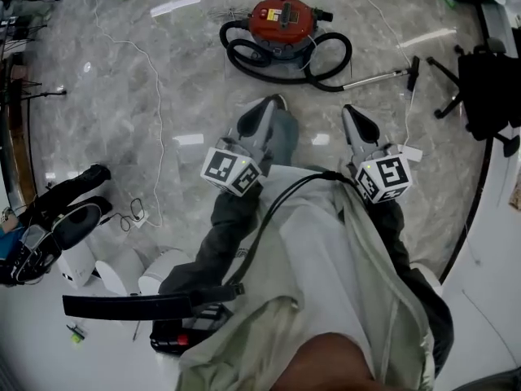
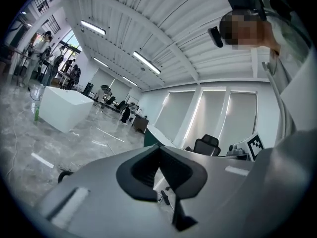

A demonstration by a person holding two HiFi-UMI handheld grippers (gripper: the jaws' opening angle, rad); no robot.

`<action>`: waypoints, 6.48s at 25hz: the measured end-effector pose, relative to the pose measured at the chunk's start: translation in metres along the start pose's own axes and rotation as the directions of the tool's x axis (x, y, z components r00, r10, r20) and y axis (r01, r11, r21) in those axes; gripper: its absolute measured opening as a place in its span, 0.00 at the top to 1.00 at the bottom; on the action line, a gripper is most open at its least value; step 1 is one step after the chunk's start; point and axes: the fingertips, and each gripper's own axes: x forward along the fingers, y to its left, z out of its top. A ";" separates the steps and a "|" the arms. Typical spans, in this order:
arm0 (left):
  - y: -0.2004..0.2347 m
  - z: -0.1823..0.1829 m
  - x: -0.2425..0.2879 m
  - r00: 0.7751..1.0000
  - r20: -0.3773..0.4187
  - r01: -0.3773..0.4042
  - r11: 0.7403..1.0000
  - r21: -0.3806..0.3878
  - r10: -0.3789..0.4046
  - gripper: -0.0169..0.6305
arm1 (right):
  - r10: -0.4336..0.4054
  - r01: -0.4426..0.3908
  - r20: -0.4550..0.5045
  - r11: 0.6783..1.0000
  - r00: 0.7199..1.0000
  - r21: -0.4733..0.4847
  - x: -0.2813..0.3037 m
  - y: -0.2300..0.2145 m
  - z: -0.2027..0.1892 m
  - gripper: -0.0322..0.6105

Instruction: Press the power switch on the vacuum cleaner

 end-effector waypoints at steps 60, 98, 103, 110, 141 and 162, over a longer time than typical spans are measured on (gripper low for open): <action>0.462 -0.309 0.345 0.769 -0.596 -0.142 0.971 0.192 0.231 0.96 | 0.039 0.003 -0.375 0.994 0.926 0.110 0.368 -0.207 -0.215 0.95; 0.471 -0.297 0.366 0.800 -0.520 -0.214 0.952 0.219 0.299 0.97 | 0.019 0.035 -0.361 0.989 0.932 0.143 0.351 -0.215 -0.218 0.95; 0.472 -0.301 0.368 0.783 -0.549 -0.199 0.953 0.227 0.294 0.97 | 0.032 0.023 -0.357 0.989 0.934 0.148 0.353 -0.209 -0.221 0.95; 0.473 -0.301 0.370 0.765 -0.573 -0.176 0.951 0.255 0.295 0.96 | 0.040 0.021 -0.360 0.986 0.932 0.164 0.352 -0.201 -0.222 0.95; 0.308 -0.259 0.199 0.920 -0.381 -0.136 0.987 -0.086 0.094 0.97 | -0.299 0.376 -0.332 0.905 0.894 0.197 0.214 -0.210 -0.228 0.95; 0.005 -0.138 -0.011 0.981 -0.002 -0.195 0.980 0.037 0.196 0.97 | 0.075 -0.075 0.012 0.996 0.997 0.049 -0.030 -0.021 -0.157 0.95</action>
